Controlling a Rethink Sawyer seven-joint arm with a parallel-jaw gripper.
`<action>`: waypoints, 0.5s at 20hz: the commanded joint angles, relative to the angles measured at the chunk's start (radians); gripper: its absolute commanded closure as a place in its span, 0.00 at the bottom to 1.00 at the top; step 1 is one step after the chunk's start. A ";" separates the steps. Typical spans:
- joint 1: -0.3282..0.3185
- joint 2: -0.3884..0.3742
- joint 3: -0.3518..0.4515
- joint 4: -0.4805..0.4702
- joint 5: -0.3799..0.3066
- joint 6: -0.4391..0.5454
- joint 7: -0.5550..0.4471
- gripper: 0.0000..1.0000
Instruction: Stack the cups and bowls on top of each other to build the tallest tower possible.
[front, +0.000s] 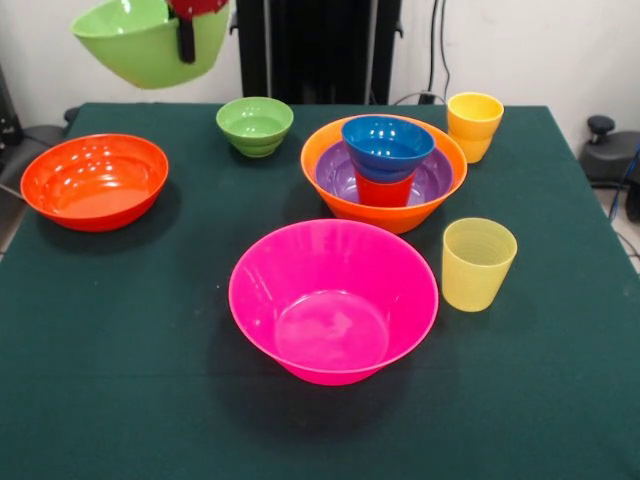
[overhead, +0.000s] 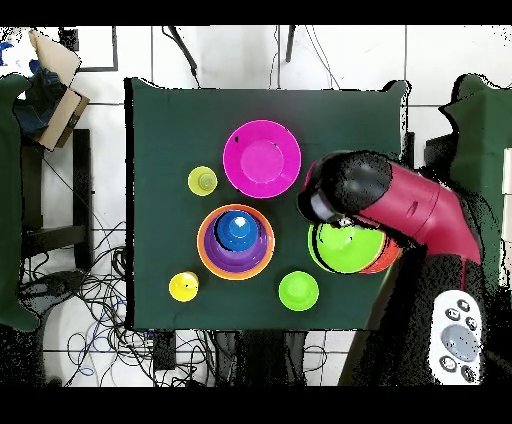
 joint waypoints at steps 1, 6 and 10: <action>0.041 -0.034 0.167 -0.099 -0.026 0.089 -0.142 1.00; 0.094 -0.001 0.170 -0.181 -0.038 0.131 -0.063 1.00; 0.133 0.044 0.174 -0.240 -0.028 0.134 -0.009 1.00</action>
